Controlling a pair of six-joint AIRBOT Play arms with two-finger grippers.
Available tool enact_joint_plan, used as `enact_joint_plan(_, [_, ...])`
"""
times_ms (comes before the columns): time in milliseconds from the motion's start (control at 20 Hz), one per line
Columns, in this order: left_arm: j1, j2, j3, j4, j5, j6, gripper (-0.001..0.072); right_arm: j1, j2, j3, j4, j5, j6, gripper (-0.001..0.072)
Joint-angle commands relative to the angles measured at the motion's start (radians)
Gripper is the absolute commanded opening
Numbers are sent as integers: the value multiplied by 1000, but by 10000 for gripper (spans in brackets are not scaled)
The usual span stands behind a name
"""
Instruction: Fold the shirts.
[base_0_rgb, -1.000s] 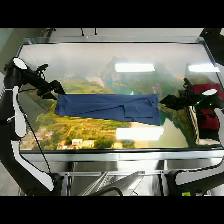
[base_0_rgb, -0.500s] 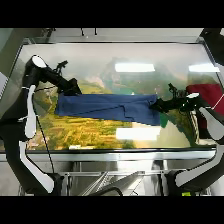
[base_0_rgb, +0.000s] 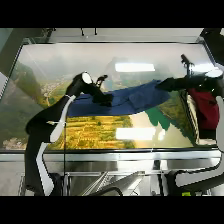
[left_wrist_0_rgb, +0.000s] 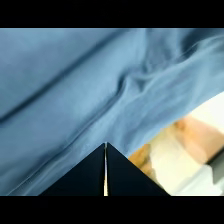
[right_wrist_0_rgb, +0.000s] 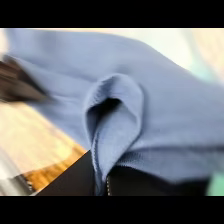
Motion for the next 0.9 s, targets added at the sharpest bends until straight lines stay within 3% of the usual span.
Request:
enact_joint_plan(0, [-140, -119, 121, 1, 92, -87, 11, 0, 55, 165, 4, 142, 109, 19])
enact_joint_plan(200, [-248, -198, 208, -3, 163, -132, 11, 2, 76, 223, 3, 183, 156, 19])
enact_joint_plan(400, [-234, -79, 130, -1, 174, -98, 10, 16, 72, 221, 3, 201, 168, 19])
enact_joint_plan(650, [-34, 174, 125, 0, -11, -26, 10, 188, 57, 221, -35, 105, 221, 19])
enact_joint_plan(850, [209, 385, 125, -2, -64, 11, 11, 451, -19, 221, -80, -111, 245, 19])
